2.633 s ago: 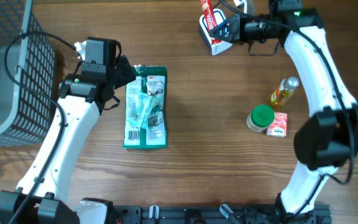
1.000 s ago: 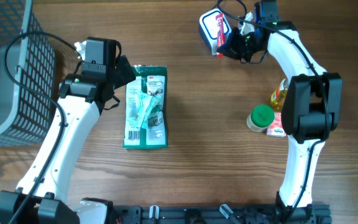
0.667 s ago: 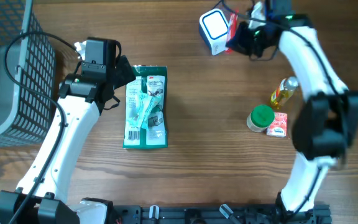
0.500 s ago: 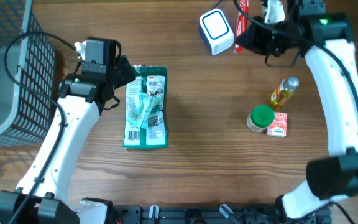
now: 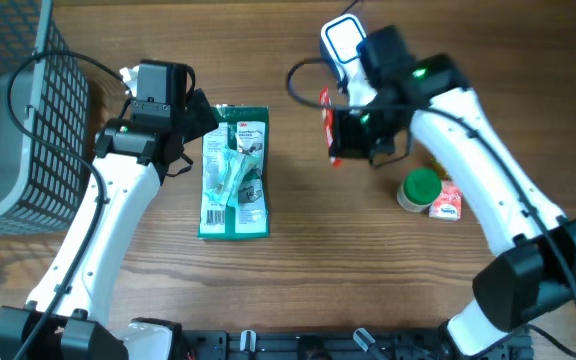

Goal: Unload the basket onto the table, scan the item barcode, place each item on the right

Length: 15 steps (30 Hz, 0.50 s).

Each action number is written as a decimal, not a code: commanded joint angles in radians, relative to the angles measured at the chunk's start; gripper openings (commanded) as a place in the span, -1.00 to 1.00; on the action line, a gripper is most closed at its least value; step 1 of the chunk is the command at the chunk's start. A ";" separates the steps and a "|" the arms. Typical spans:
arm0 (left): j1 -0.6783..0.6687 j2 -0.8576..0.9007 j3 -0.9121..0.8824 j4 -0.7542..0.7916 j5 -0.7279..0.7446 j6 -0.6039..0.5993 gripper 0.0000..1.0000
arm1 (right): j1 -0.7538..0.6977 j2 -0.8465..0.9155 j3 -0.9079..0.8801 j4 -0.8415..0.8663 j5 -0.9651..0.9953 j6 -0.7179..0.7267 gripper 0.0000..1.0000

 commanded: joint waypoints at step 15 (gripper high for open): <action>0.005 0.004 -0.003 0.002 0.002 0.015 1.00 | 0.070 0.014 -0.255 0.111 0.320 0.101 -0.91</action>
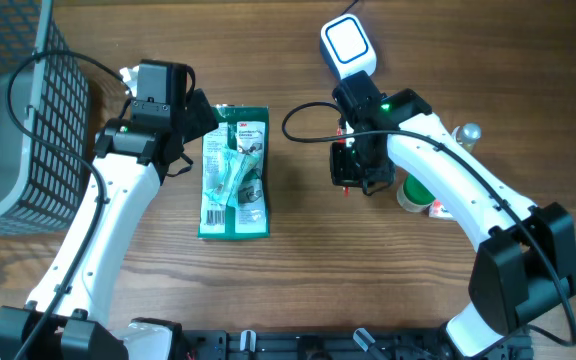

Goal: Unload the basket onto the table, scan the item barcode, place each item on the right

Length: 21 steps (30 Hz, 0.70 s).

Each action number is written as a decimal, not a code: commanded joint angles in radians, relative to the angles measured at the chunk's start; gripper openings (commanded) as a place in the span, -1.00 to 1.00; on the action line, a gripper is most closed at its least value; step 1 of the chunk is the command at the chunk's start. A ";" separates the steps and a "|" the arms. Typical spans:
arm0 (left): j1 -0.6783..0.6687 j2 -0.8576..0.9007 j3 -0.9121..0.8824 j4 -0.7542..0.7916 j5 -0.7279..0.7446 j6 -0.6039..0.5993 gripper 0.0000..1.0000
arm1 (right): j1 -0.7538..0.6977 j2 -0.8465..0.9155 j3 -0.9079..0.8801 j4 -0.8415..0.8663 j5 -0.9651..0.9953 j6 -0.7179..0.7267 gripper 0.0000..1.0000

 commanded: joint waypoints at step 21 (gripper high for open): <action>0.005 0.004 -0.003 0.003 0.002 0.016 1.00 | 0.002 0.013 -0.091 -0.021 0.257 0.070 -0.89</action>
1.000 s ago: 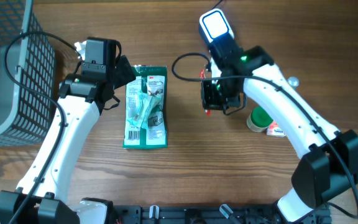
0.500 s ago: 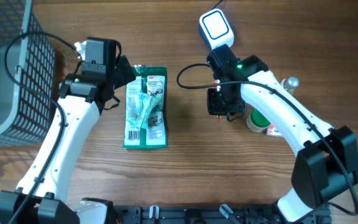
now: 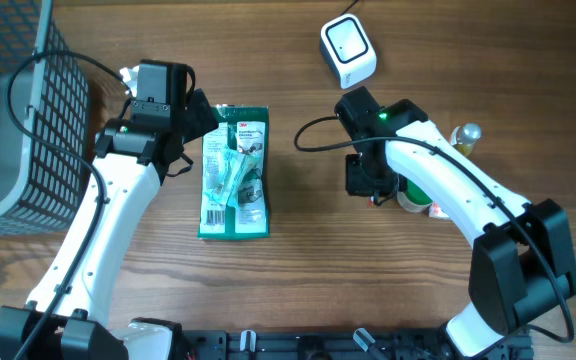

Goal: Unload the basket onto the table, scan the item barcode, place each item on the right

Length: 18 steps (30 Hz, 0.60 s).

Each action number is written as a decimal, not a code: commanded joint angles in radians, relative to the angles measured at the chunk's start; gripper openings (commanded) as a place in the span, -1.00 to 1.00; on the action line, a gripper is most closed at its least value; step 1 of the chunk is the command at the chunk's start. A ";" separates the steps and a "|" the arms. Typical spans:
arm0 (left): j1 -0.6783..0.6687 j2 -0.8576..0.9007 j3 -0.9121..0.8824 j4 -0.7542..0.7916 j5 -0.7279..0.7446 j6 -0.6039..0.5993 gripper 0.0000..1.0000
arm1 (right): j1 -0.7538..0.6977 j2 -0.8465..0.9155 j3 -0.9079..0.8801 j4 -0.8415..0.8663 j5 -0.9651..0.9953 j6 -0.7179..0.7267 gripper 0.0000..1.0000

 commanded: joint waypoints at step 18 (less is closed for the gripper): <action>0.005 0.004 -0.003 0.003 0.002 0.016 1.00 | 0.002 0.013 -0.010 0.089 -0.071 0.015 -0.20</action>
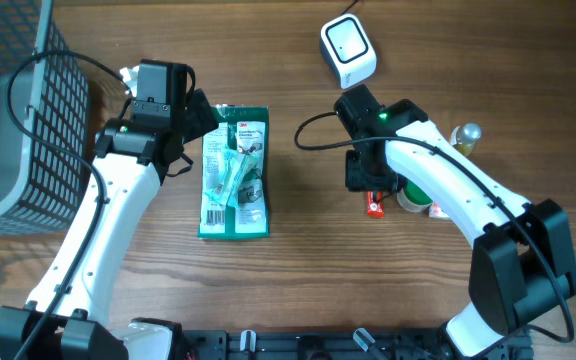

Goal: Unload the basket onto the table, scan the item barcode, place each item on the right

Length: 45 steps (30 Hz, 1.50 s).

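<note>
A small red packet [373, 205] lies on the table, poking out just below my right gripper [368, 188]. That gripper points down over it; its fingers are mostly hidden under the wrist and look open. The white barcode scanner [348, 50] sits at the far side, well above the right wrist. A green 3M blister pack [234, 172] lies flat left of centre. My left gripper [202, 110] rests by the pack's upper left corner with its fingers spread and nothing between them.
A dark wire basket [18, 110] stands at the left edge. A green-lidded jar [420, 187] and a small red-and-white box [448, 205] sit right of the red packet. A small bulb-like thing [465, 133] lies behind the right forearm.
The right gripper has barely moved. The red packet shows further out below it than before and now lies on the table. The left arm and green pack are unchanged.
My right gripper held the red packet up just below the scanner. It was then lower, toward the middle of the table, and later beside the green-lidded jar with the packet nearly hidden. Now the packet lies on the table there. The left arm stayed still throughout.
</note>
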Each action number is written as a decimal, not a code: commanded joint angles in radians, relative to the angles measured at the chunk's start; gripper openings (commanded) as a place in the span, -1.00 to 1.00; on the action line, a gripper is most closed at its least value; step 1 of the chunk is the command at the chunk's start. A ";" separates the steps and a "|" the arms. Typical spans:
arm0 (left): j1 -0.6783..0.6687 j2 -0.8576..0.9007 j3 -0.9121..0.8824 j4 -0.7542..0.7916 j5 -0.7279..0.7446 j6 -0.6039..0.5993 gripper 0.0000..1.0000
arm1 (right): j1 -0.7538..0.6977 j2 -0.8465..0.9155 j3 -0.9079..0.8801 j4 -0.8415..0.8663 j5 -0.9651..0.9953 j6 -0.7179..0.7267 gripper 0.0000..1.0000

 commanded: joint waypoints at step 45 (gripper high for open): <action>0.005 0.004 -0.003 0.003 0.002 0.016 1.00 | 0.340 0.255 -0.010 0.852 -0.192 0.521 -0.31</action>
